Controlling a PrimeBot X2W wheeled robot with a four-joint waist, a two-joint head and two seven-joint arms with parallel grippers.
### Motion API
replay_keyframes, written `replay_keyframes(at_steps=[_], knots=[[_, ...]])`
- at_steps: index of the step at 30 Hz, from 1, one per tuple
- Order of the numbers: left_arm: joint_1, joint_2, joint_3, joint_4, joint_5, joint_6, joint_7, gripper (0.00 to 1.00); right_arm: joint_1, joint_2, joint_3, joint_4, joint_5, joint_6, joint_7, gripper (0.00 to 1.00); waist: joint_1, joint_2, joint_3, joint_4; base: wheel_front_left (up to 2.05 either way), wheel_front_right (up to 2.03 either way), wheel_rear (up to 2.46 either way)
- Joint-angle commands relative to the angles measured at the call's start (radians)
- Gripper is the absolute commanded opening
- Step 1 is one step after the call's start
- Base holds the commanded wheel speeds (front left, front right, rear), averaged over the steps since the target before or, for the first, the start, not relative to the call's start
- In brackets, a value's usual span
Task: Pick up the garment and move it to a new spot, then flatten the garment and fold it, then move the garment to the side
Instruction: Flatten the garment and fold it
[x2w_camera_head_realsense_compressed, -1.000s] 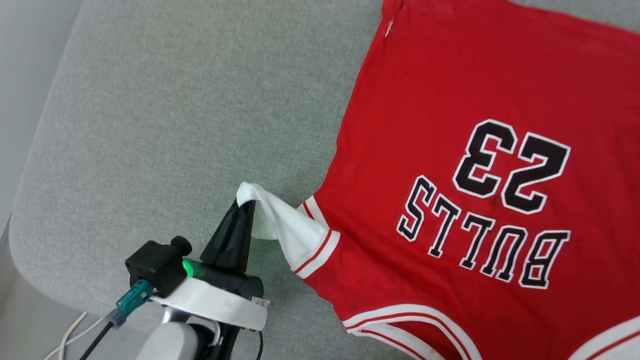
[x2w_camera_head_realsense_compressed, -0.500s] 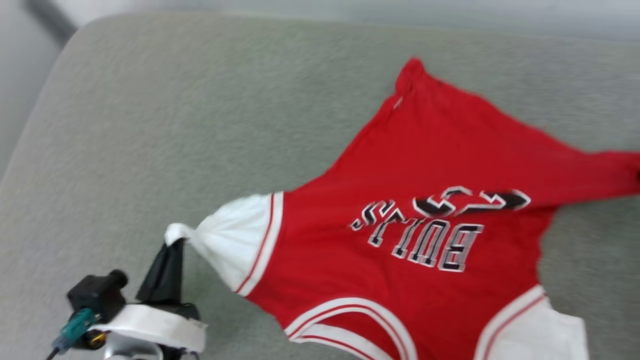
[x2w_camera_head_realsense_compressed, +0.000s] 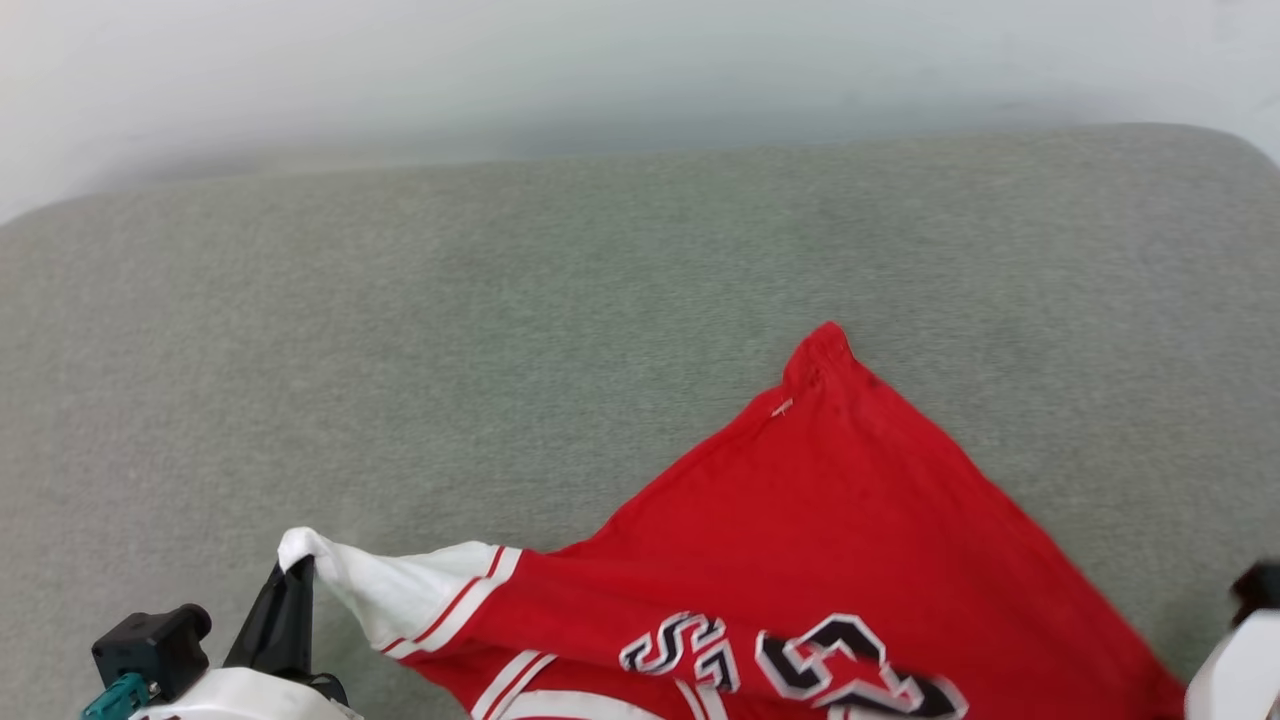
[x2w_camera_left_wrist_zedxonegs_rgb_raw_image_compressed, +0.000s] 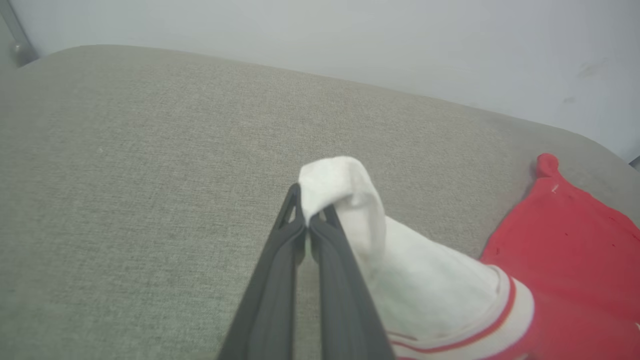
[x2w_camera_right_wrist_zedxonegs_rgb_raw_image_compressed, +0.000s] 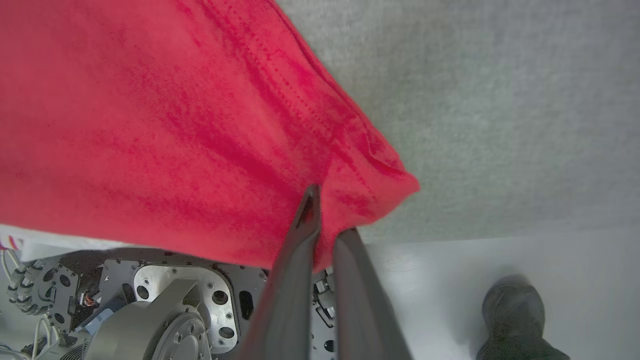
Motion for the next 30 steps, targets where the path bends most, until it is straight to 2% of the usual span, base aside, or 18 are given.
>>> replay_keyframes(at_steps=[1,2,3,4,7,11,16,19,21,24,30], knots=[[0.007,0.006,0.0,-0.004,-0.005,0.005,0.003,0.0,0.018,0.015,-0.004,-0.001,0.001,-0.001,-0.009,0.0,0.0001,-0.0001,-0.018,-0.025,0.0,0.0,0.0],[0.009,0.006,-0.001,-0.006,-0.005,0.007,0.005,0.0,0.04,0.033,-0.005,0.002,0.001,-0.001,-0.023,0.01,0.0001,-0.0001,-0.018,-0.031,0.0,0.0,0.0],[0.01,0.007,-0.002,-0.009,-0.004,0.007,0.008,0.0,0.055,0.055,-0.013,0.005,0.001,-0.001,-0.046,0.37,0.0001,-0.0001,-0.018,-0.036,0.0,0.0,0.0],[0.011,0.006,-0.006,-0.012,-0.002,0.008,0.01,0.0,0.066,0.074,-0.024,0.01,-0.003,-0.001,-0.076,1.0,0.0001,-0.0001,-0.018,-0.039,0.0,0.0,0.0],[0.012,0.004,-0.013,-0.024,0.0,0.011,0.018,0.0,0.084,0.117,-0.029,0.008,0.003,-0.001,-0.182,1.0,0.0001,-0.0001,-0.02,-0.045,0.0,0.0,0.0],[0.012,0.005,-0.023,-0.045,0.005,0.015,0.026,0.0,0.051,0.129,-0.034,0.01,-0.031,-0.001,-0.399,1.0,0.0001,-0.0001,-0.022,-0.046,0.0,0.0,0.0],[-0.01,0.002,-0.042,-0.078,0.014,0.016,0.039,0.0,-0.06,0.155,-0.039,0.056,-0.059,-0.001,-0.726,1.0,0.0001,-0.0001,-0.009,-0.031,0.0,0.0,0.0],[-0.03,0.0,-0.053,-0.099,0.02,0.015,0.042,0.0,-0.145,0.139,0.004,0.106,-0.04,-0.001,-0.842,1.0,0.0001,-0.0001,0.012,-0.014,0.0,0.0,0.0],[-0.05,-0.002,-0.062,-0.112,0.025,0.012,0.041,0.0,-0.212,0.114,0.043,0.143,-0.024,-0.001,-0.862,1.0,0.0001,-0.0001,0.033,0.002,0.0,0.0,0.0],[-0.083,-0.009,-0.079,-0.119,0.034,0.002,0.031,0.0,-0.315,0.062,0.123,0.195,0.003,-0.001,-0.805,1.0,0.0001,-0.0001,0.066,0.028,0.0,0.0,0.0],[-0.157,-0.023,-0.112,-0.12,0.049,-0.02,0.02,0.0,-0.521,-0.028,0.242,0.264,0.047,-0.001,-0.498,1.0,0.0001,-0.0001,0.138,0.082,0.0,0.0,0.0]])
